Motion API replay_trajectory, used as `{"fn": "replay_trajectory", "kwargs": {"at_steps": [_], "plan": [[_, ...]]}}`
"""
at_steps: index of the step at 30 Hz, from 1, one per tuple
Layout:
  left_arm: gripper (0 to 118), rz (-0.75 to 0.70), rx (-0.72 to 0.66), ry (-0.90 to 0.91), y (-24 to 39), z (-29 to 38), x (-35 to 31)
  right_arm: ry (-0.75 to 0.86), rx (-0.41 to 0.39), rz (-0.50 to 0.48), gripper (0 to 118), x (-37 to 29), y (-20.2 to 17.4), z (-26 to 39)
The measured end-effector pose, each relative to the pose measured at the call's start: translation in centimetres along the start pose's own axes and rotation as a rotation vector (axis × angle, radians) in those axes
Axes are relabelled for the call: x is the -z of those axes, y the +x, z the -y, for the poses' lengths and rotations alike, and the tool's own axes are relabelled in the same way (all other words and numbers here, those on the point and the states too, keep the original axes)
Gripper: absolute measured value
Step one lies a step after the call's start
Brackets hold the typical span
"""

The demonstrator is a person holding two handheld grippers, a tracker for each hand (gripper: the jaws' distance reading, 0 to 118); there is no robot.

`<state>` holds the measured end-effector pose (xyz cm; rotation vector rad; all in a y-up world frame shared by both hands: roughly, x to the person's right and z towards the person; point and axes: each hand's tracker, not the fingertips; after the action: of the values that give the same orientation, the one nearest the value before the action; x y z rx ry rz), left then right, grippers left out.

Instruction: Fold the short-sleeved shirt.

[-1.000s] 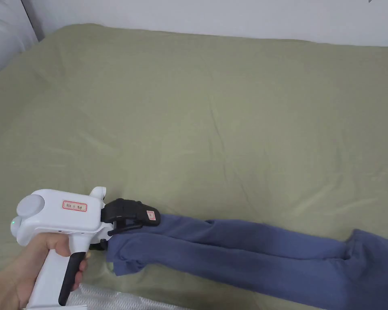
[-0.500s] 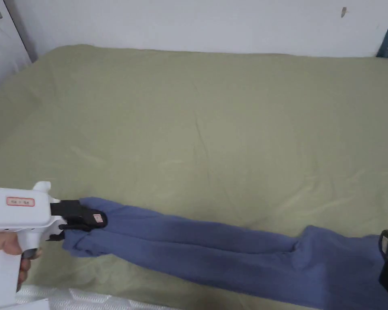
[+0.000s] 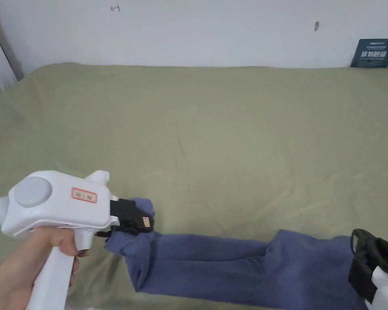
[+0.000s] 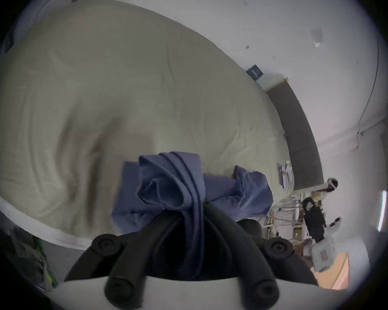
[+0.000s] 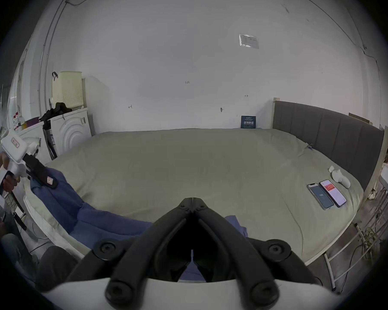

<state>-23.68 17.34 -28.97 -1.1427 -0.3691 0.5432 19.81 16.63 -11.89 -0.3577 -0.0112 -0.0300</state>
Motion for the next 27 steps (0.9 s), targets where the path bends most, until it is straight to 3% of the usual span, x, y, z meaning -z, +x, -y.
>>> {"fn": "replay_trajectory", "kwargs": {"at_steps": [5, 6, 7, 8, 9, 11, 14, 15, 16, 17, 18, 22, 27], "plan": [[4, -0.034, 0.084, -0.083, 4.0, 0.9, 7.6, 0.003, 0.004, 0.033, 0, -0.3, 1.0, 0.0], [15, -0.045, 0.101, -0.103, 4.5, 1.2, 9.2, 0.002, 0.008, 0.037, 0, -0.3, 1.2, 0.0], [48, -0.050, 0.129, -0.129, 6.2, 2.3, 10.6, 0.002, 0.011, 0.043, 0, -0.3, 1.5, 0.0], [94, -0.052, 0.150, -0.137, 6.5, 3.0, 12.0, 0.002, 0.014, 0.052, 0, -0.3, 1.7, 0.0], [118, -0.044, 0.167, -0.162, 6.7, 3.5, 13.3, 0.001, 0.018, 0.060, 0, -0.3, 2.0, 0.0], [109, -0.024, 0.147, -0.198, 7.3, 3.8, 14.7, -0.003, 0.028, 0.074, 0, -0.2, 2.6, 0.1], [98, 0.010, 0.167, -0.091, 7.0, 3.0, 11.9, -0.007, 0.044, 0.088, 0, -0.4, 3.2, 0.0], [80, 0.011, 0.163, -0.090, 6.7, 2.5, 10.9, -0.008, 0.049, 0.089, 0, -0.4, 3.3, 0.0], [53, 0.039, 0.161, -0.050, 6.1, 2.1, 9.8, -0.010, 0.053, 0.088, 0, -0.4, 3.4, 0.0], [16, 0.057, 0.166, -0.011, 5.4, 1.9, 8.4, -0.014, 0.058, 0.086, 0, -0.3, 3.4, -0.1], [0, 0.064, 0.157, 0.015, 4.6, 1.6, 7.2, -0.013, 0.063, 0.082, 0, -0.2, 3.5, 0.0], [0, 0.051, 0.127, 0.033, 2.0, 1.6, 5.4, -0.012, 0.069, 0.072, 0, 0.0, 3.1, -0.2], [0, 0.006, 0.097, -0.043, -0.3, 2.6, 8.6, -0.018, 0.058, 0.047, 0, 0.0, 2.4, -0.3]]}}
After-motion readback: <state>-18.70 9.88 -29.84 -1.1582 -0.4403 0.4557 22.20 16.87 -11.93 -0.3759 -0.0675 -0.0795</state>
